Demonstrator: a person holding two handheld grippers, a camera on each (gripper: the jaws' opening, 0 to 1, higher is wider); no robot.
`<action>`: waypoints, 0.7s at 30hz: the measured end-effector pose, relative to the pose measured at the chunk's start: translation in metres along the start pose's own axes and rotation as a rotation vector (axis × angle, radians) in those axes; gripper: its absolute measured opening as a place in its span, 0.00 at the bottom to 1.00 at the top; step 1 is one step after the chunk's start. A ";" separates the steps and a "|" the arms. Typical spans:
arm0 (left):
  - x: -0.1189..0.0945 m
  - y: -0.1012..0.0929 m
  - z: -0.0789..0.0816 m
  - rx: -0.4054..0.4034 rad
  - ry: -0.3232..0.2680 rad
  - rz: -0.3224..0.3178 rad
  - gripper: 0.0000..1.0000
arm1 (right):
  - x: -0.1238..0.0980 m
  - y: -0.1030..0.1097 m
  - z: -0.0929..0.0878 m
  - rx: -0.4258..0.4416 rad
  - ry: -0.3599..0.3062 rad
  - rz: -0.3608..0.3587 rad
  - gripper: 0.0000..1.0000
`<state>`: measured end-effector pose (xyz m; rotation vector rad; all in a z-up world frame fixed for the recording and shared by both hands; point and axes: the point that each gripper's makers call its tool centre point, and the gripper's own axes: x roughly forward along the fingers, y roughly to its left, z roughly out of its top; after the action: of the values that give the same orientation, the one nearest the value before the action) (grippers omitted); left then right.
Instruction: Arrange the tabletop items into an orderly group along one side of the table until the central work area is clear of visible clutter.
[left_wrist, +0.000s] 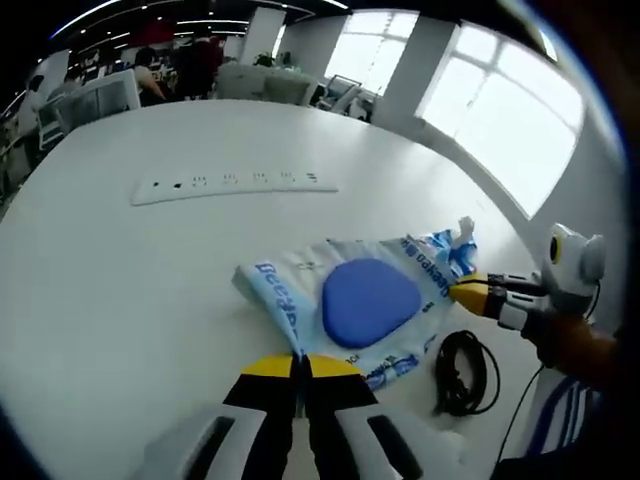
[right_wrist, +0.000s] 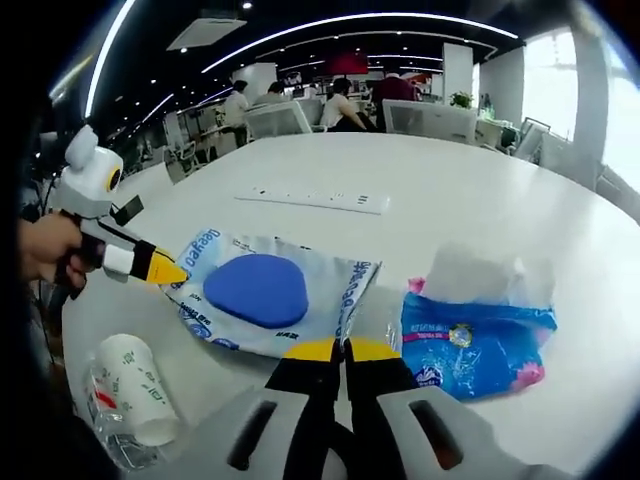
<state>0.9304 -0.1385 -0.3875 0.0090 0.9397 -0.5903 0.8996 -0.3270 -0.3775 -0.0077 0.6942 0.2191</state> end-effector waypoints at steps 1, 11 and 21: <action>0.001 0.001 0.001 0.003 0.000 0.001 0.00 | 0.000 0.001 0.000 0.009 0.002 -0.002 0.00; 0.013 0.004 0.000 -0.007 0.027 -0.006 0.01 | 0.010 -0.005 -0.004 0.014 0.019 -0.039 0.00; 0.015 0.003 -0.003 0.032 0.029 -0.004 0.05 | 0.011 -0.008 -0.015 -0.006 0.067 -0.064 0.00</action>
<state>0.9363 -0.1423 -0.4014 0.0441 0.9583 -0.6106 0.9005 -0.3341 -0.3964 -0.0434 0.7585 0.1600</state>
